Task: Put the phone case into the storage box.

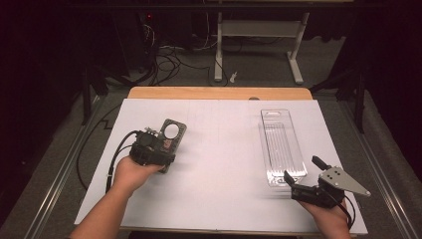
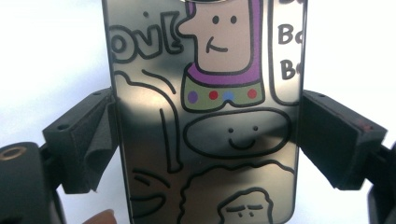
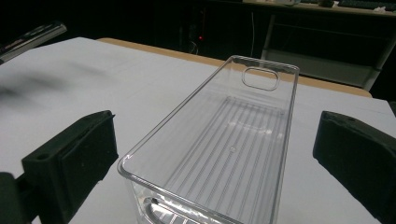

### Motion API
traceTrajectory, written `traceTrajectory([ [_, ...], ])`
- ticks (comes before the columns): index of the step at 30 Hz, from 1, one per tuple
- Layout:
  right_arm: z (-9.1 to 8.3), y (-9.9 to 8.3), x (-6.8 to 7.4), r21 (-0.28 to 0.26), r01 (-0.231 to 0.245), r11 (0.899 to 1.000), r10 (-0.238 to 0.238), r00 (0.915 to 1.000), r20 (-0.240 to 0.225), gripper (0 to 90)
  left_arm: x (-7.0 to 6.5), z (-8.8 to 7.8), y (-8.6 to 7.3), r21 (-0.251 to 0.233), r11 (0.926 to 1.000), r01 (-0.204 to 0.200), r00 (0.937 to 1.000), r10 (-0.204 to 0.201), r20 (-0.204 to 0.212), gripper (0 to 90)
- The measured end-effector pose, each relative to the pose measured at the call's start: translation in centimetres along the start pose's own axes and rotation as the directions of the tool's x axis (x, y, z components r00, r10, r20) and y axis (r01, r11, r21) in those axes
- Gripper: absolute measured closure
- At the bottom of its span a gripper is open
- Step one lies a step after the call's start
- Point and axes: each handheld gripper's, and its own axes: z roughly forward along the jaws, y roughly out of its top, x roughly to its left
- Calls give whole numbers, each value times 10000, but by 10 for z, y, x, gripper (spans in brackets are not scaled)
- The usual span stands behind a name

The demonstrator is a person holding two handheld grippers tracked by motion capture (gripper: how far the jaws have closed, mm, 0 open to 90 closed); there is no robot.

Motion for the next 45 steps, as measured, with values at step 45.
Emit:
traceTrajectory([
  [45,-1,1,-5,-112,-70,9999,73,9997,240,1,-16,-7,-64,-4185,9059,-646,9865,1213,1104,127],
])
